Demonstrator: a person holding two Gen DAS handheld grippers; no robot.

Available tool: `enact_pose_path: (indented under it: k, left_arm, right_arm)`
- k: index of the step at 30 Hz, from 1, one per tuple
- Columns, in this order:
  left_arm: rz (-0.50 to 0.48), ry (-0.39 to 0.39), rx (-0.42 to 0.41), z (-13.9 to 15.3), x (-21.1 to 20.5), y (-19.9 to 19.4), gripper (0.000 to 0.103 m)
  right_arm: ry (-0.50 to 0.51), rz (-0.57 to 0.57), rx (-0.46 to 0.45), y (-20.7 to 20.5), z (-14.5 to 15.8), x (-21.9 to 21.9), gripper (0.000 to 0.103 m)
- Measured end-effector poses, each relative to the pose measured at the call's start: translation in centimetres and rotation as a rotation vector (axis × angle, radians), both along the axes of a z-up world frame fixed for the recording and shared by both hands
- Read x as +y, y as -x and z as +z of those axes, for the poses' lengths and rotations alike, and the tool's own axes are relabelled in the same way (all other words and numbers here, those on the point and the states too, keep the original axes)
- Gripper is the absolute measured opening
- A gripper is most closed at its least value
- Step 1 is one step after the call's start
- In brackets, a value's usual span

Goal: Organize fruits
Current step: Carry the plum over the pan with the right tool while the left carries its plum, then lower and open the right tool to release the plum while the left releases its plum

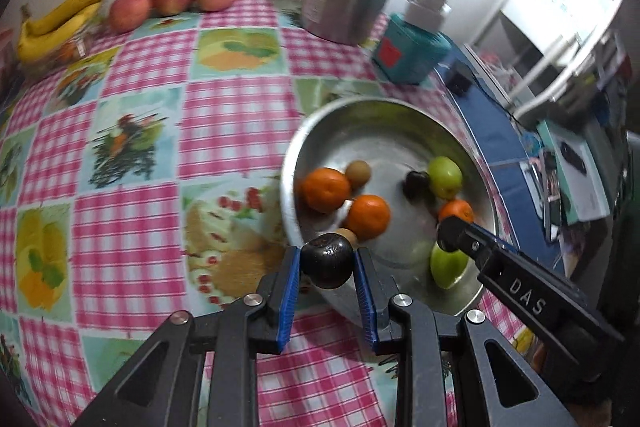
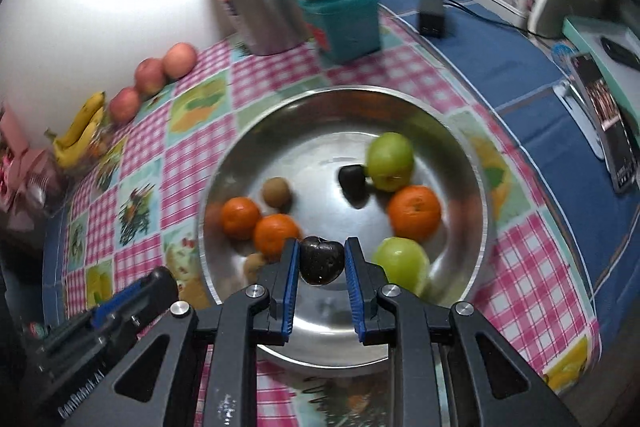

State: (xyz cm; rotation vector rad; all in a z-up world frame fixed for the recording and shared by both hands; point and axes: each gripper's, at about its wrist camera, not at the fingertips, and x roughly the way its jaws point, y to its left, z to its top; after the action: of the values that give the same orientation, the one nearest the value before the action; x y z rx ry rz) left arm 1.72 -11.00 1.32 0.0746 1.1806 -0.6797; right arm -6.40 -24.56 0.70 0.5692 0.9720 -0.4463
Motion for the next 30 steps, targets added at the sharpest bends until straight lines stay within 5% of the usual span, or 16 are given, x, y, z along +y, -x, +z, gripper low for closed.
enact_pose_path:
  k: [30]
  left_arm:
    - [-0.048,-0.008,-0.008,-1.9,-1.8,-0.4,0.03]
  right_arm:
    - [0.025,0.02,0.063,-0.7,-1.3,-0.3,0.024]
